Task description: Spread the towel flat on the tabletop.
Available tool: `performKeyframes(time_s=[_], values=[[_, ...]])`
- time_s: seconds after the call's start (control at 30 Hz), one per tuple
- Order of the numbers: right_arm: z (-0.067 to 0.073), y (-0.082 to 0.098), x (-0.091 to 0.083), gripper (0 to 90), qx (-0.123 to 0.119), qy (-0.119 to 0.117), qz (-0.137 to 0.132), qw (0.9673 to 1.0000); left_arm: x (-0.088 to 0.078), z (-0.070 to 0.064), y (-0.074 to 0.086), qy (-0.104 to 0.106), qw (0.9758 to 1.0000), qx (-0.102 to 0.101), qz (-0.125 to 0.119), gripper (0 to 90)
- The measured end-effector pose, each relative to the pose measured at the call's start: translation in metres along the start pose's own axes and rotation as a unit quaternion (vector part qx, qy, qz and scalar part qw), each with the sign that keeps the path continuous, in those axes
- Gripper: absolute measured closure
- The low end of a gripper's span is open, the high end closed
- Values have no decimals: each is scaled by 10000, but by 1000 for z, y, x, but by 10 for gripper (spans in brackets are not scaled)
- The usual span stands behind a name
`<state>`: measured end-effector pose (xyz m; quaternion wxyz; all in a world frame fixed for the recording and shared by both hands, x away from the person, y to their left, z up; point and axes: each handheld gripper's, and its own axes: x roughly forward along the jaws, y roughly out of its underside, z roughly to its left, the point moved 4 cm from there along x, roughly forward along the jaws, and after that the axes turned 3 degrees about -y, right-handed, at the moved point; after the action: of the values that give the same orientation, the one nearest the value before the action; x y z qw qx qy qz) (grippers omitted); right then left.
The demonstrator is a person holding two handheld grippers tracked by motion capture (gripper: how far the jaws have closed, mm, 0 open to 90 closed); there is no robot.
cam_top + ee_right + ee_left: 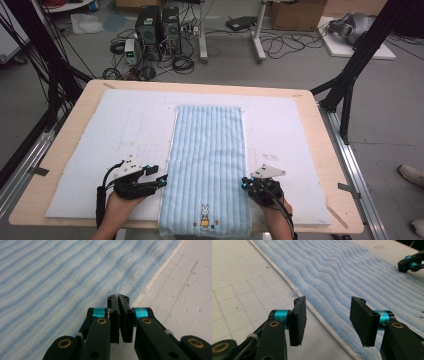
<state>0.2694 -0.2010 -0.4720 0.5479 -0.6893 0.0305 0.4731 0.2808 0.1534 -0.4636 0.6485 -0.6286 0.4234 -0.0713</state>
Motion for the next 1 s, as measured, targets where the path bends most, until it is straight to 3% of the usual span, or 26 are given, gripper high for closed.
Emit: performKeyframes(time_s=[0.07,0.13,0.2,0.27,0.5,0.67,0.73,0.83,1.0], values=[[-1,2,-1,836,27,-21,-52,10000,-1,2,-1,7,10000,-10,-75,443],[0,1,-3,744,57,3,-103,9999,-1,6,-3,-13,9998,-90,-169,425],[0,-2,-5,633,132,-149,-448,9988,-2,10,-4,-32,9997,-111,-219,402],[-2,-5,-6,559,104,-118,-685,9975,-1,13,-5,-39,9996,-122,-235,395],[-11,-13,-2,409,194,5,-793,9967,2,21,-15,19,9990,-176,-402,381],[-20,-23,8,428,181,-68,-767,9969,11,29,-24,-13,9985,-228,-492,333],[-22,-27,11,506,66,-89,-706,9974,18,33,-29,1,9985,-242,-501,281],[-23,-34,16,592,-124,-259,-596,9978,25,36,-36,27,9978,-88,-664,195],[-24,-41,29,647,-435,-298,-303,9981,33,39,-43,23,9972,-109,-741,202]])
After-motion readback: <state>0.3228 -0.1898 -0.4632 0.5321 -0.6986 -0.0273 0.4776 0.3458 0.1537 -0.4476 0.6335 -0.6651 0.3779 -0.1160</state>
